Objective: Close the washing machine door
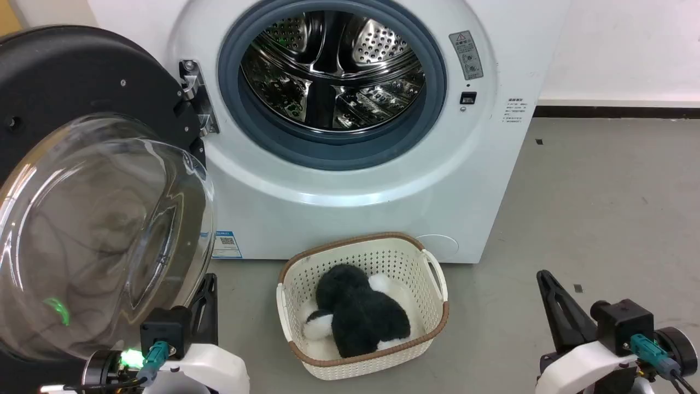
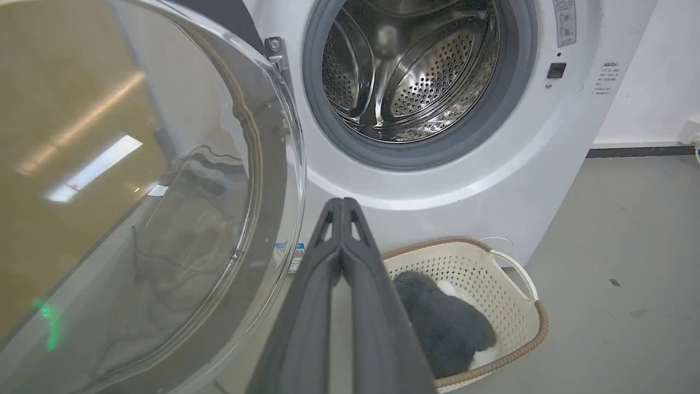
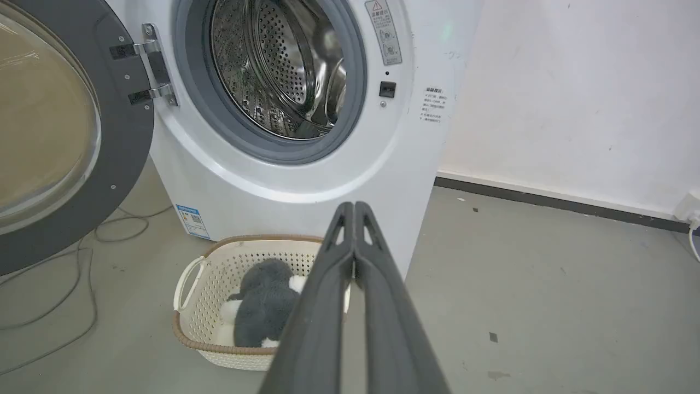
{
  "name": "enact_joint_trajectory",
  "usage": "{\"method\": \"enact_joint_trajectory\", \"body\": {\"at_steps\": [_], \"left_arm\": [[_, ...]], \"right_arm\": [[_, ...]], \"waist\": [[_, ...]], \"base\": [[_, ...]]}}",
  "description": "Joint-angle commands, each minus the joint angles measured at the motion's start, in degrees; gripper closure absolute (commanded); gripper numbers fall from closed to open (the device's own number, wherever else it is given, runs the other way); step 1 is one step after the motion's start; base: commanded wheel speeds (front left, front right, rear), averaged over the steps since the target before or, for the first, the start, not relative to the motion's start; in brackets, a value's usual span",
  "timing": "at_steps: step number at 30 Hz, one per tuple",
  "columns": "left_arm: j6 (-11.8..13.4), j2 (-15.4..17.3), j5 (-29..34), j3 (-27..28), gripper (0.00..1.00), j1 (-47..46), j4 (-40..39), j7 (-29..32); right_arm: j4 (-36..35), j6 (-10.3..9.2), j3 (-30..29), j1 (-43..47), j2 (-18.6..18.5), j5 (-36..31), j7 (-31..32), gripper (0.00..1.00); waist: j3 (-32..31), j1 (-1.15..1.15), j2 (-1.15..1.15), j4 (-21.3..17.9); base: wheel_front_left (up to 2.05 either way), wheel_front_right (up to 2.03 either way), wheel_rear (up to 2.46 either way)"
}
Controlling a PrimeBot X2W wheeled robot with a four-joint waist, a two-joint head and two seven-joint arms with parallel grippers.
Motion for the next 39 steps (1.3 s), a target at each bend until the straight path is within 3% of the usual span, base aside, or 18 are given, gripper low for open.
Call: {"method": "enact_joint_trajectory", "body": {"at_steps": [1,33,34,35,36,37,39], "left_arm": [[-0.25,0.0,0.16,0.05,1.0,-0.88,-0.2,0.02],[-0.25,0.0,0.16,0.05,1.0,-0.88,-0.2,0.02],[0.03,0.0,-0.01,-0.04,0.0,0.01,0.01,-0.01],[0.05,0.0,-0.02,-0.03,0.0,0.02,0.03,-0.02],[0.08,0.0,-0.02,-0.04,1.0,0.03,0.05,-0.02],[0.12,0.0,-0.03,-0.09,0.0,0.03,0.07,-0.1],[0.22,0.0,-0.09,-0.2,0.0,0.06,0.16,-0.34]], "right_arm": [[0.12,0.05,-0.01,-0.8,0.3,-0.44,0.08,1.0],[0.12,0.05,-0.01,-0.8,0.3,-0.44,0.08,1.0],[-0.01,0.0,-0.03,0.02,-0.01,0.04,-0.01,0.0],[-0.01,0.0,-0.01,0.03,-0.01,0.05,-0.02,0.0],[-0.01,0.0,-0.02,0.03,-0.01,0.06,-0.02,1.0],[0.01,0.0,-0.05,0.04,-0.01,0.13,-0.1,0.0],[0.09,0.0,-0.14,0.09,0.0,0.34,-0.33,0.0]], "waist": [[0.0,0.0,0.0,0.0],[0.0,0.0,0.0,0.0],[0.0,0.0,0.0,0.0],[0.0,0.0,0.0,0.0],[0.0,0.0,0.0,0.0],[0.01,0.0,0.0,0.0],[0.0,0.0,0.0,0.02]], "base": [[0.0,0.0,0.0],[0.0,0.0,0.0],[0.0,0.0,0.0],[0.0,0.0,0.0],[0.0,0.0,0.0],[0.0,0.0,0.0],[0.0,0.0,0.0]]}}
